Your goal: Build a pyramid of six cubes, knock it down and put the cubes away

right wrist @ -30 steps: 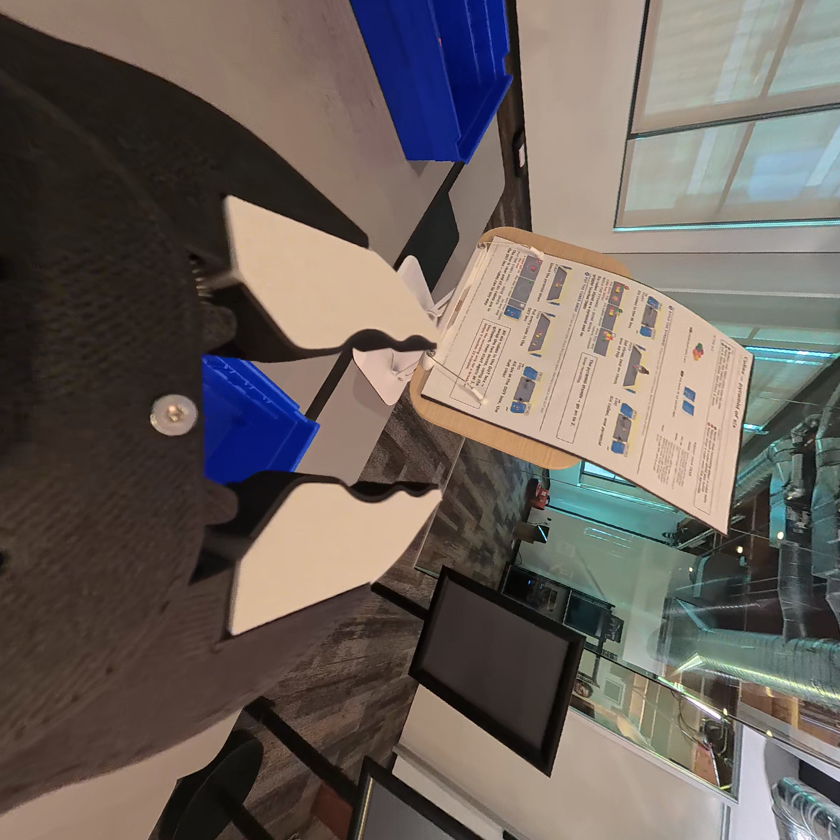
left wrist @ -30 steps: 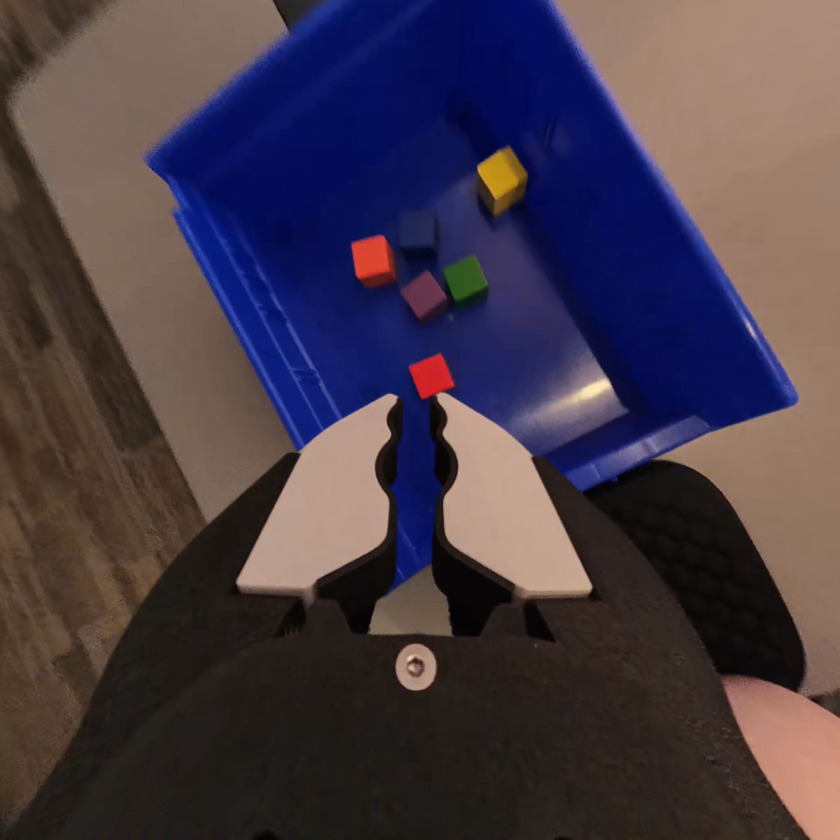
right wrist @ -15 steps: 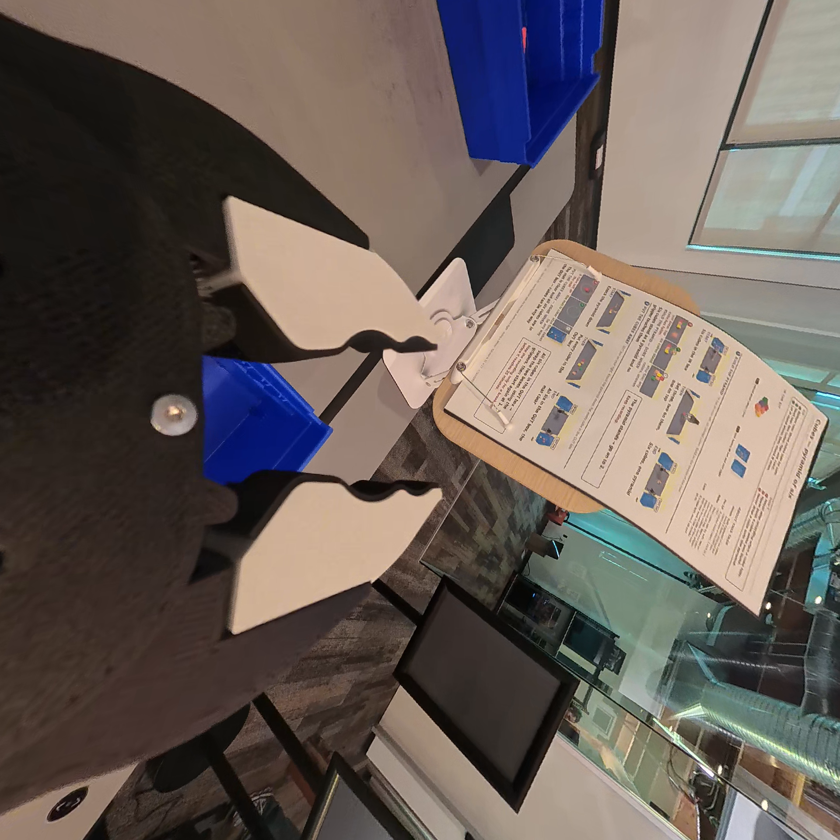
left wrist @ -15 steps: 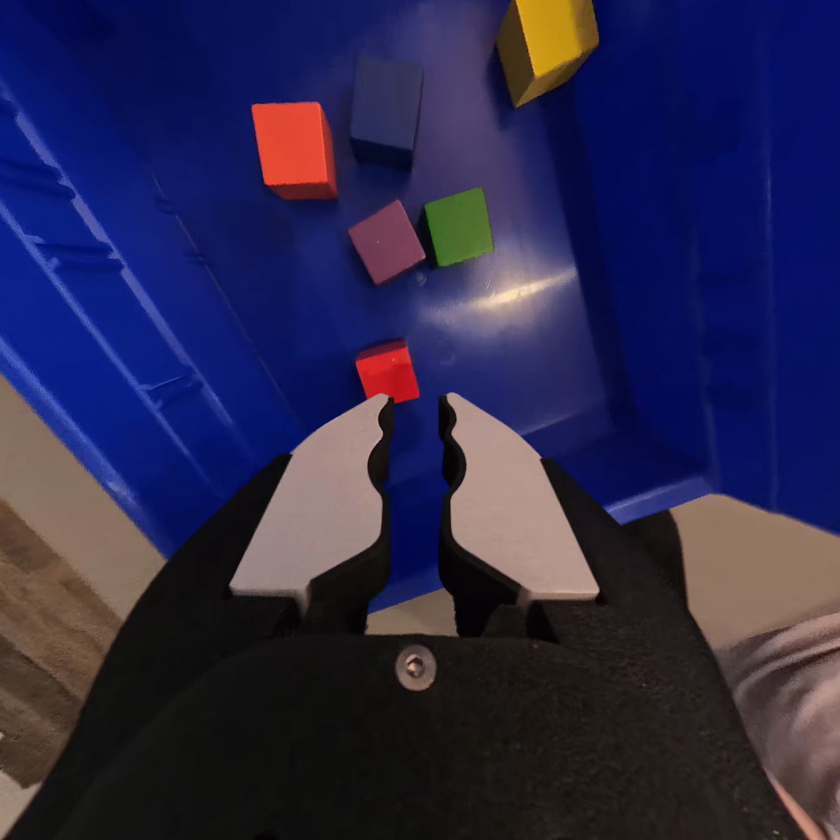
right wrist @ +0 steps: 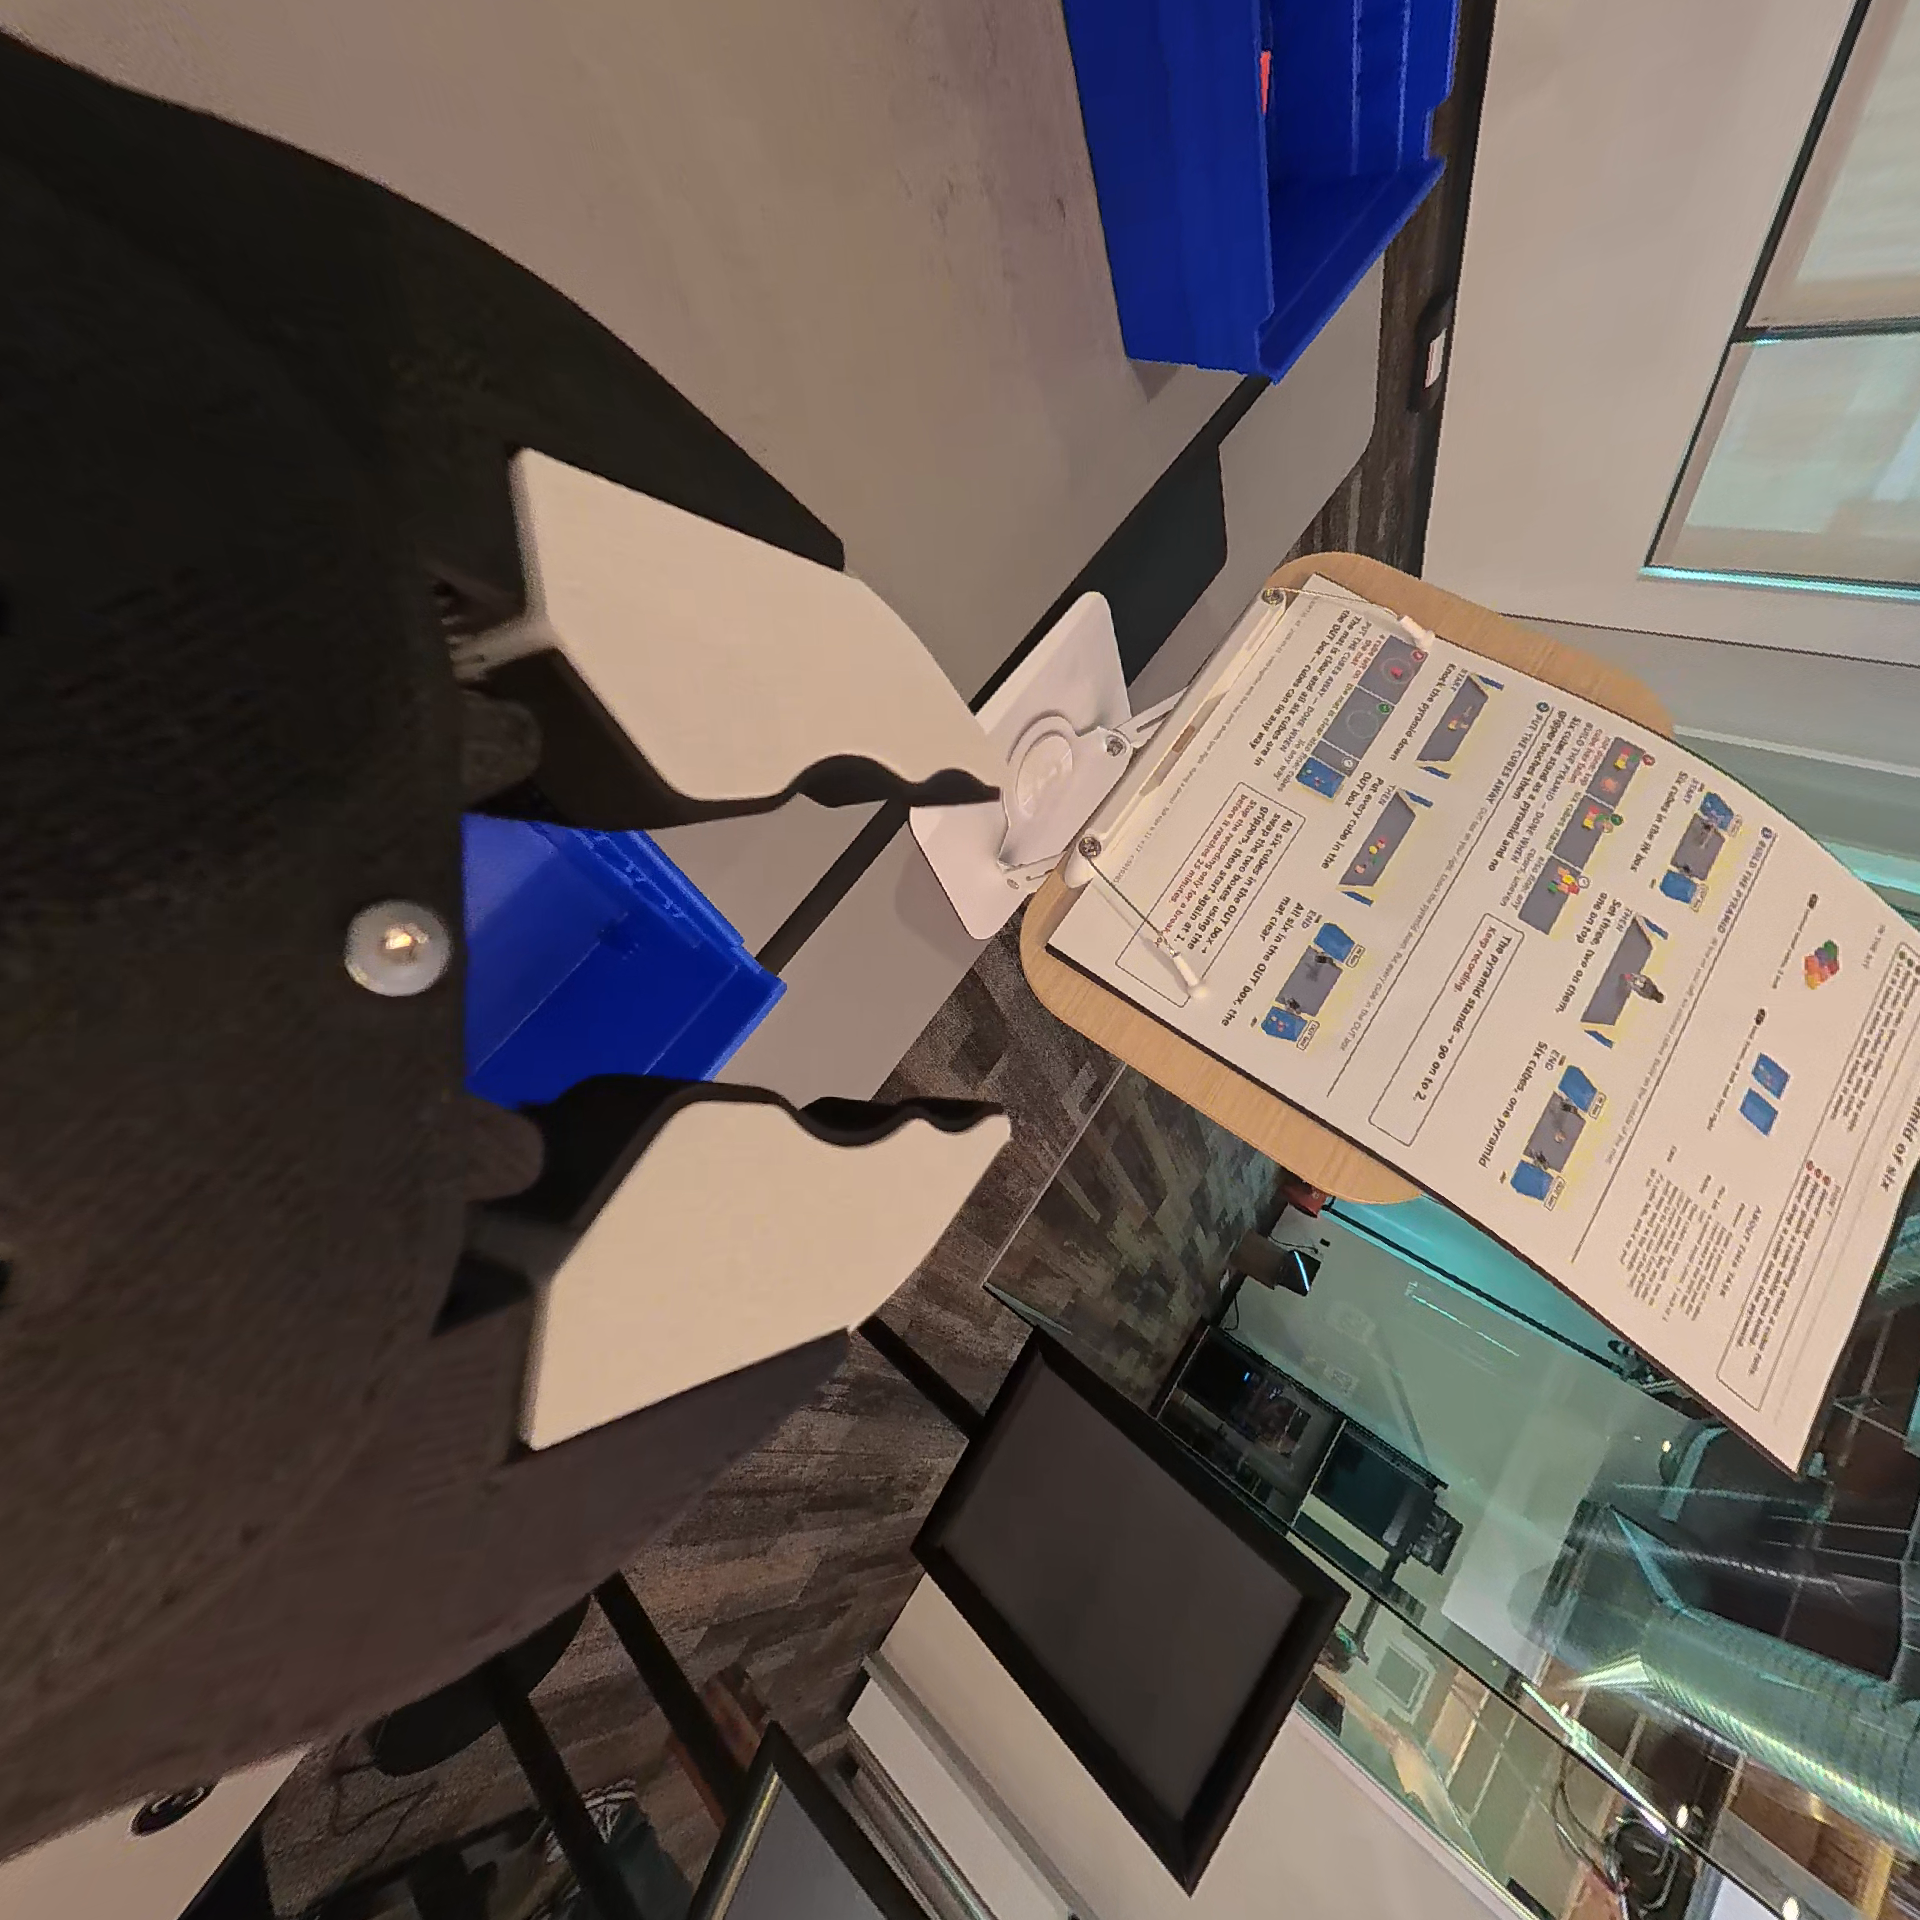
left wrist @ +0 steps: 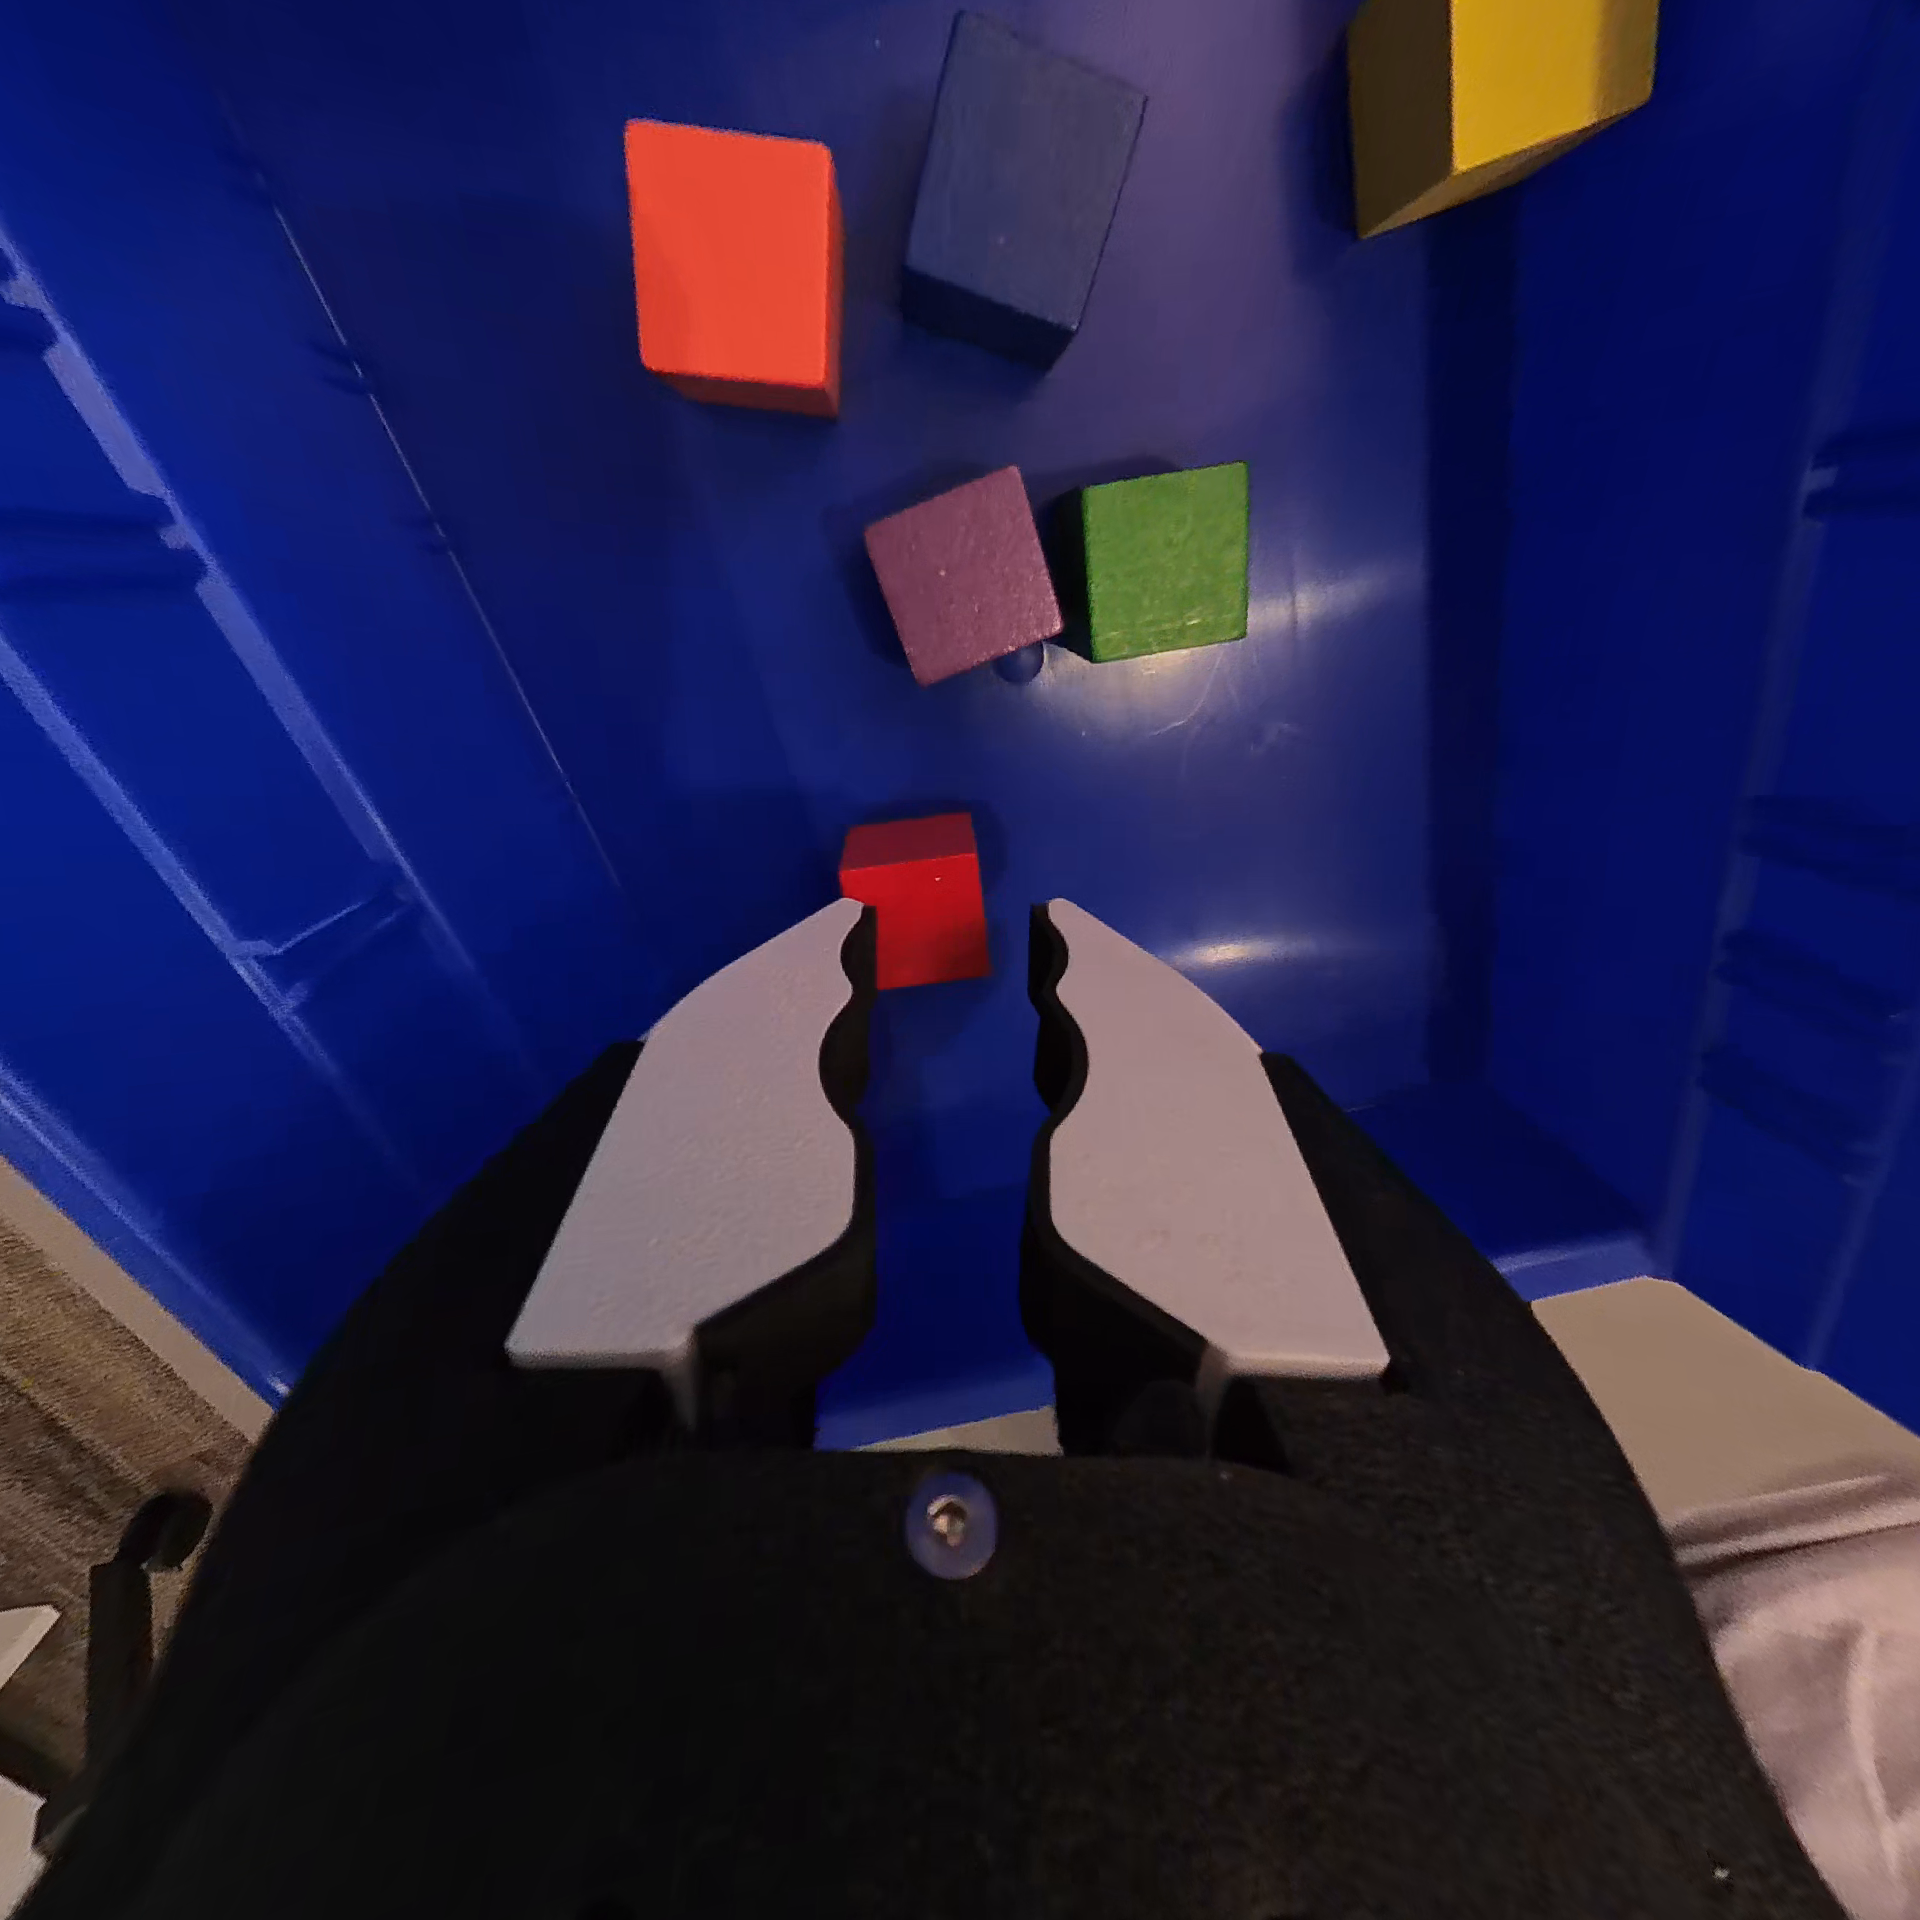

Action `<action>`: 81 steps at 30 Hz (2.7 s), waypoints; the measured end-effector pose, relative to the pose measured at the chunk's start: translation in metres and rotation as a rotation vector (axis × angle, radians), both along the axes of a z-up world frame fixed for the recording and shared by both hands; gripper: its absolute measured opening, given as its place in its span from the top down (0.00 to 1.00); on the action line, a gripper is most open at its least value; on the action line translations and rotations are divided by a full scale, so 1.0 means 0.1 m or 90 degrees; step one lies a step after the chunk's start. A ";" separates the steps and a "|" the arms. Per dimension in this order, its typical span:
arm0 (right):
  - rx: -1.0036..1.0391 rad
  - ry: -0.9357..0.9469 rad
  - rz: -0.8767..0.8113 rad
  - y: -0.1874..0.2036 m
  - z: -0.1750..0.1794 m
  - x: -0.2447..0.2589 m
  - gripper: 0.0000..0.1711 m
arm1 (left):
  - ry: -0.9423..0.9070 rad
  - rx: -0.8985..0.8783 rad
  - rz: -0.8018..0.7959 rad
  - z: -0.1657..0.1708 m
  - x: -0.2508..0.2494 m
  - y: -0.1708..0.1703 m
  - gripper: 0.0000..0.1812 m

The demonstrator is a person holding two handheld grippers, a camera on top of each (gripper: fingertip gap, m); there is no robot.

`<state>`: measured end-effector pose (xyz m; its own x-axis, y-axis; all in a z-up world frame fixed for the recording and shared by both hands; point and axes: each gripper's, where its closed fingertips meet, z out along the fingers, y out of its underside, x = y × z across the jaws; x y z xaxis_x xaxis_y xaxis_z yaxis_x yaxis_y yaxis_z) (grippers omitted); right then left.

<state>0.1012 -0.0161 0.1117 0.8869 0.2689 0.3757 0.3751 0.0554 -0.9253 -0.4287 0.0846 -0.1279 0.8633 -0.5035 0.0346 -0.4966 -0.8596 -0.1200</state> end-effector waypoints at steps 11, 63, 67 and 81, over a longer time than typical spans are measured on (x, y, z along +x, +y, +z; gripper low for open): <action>-0.004 0.008 0.001 0.00 -0.01 0.05 0.68 | 0.019 -0.001 0.011 -0.02 -0.08 0.02 0.86; -0.069 -0.048 0.004 0.12 -0.27 -0.03 0.68 | -0.033 0.011 -0.091 0.05 0.14 -0.01 0.84; -0.071 -0.054 0.036 0.11 -0.25 -0.23 0.68 | -0.221 0.172 -0.179 0.86 0.49 -0.11 0.84; -0.273 -0.293 0.368 -0.32 -1.06 -1.87 0.73 | -0.321 0.372 -0.640 1.14 2.79 -1.04 0.85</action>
<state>-0.0853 -0.0480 0.0061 0.3508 0.8331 0.4277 0.7394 0.0339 -0.6725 -0.1500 -0.0195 -0.0141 0.0484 -0.9783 -0.2013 -0.6865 0.1138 -0.7182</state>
